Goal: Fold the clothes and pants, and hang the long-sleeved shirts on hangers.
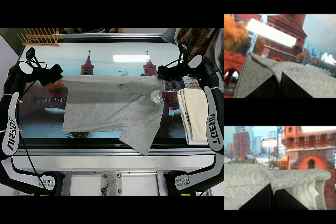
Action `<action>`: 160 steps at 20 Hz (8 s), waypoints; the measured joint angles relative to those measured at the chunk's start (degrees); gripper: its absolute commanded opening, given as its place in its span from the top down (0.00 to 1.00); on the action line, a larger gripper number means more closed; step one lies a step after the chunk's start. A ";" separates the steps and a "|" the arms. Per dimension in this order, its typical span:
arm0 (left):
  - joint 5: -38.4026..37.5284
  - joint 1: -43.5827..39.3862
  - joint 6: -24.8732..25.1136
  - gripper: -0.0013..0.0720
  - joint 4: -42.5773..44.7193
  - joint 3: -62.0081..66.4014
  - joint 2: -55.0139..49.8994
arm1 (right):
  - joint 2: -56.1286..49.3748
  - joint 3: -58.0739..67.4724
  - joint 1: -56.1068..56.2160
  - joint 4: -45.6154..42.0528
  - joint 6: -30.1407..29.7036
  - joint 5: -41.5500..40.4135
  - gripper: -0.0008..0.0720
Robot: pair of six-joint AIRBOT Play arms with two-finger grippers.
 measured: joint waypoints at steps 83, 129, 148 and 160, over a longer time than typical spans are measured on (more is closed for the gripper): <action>-0.61 3.89 -2.21 0.97 2.08 -57.05 45.00 | 46.16 -64.83 5.92 2.27 -2.45 3.61 0.96; -3.65 -4.00 -0.92 0.94 4.81 -23.63 21.22 | 18.03 -29.79 -7.21 2.91 -4.11 -2.38 0.00; -3.52 -17.22 -0.24 0.97 4.81 -23.47 24.96 | -2.93 -34.67 -15.02 36.15 -32.28 9.03 0.01; -2.75 -22.25 -0.22 0.97 4.59 -23.45 20.17 | -0.66 -33.90 -12.24 32.13 -31.21 9.73 0.96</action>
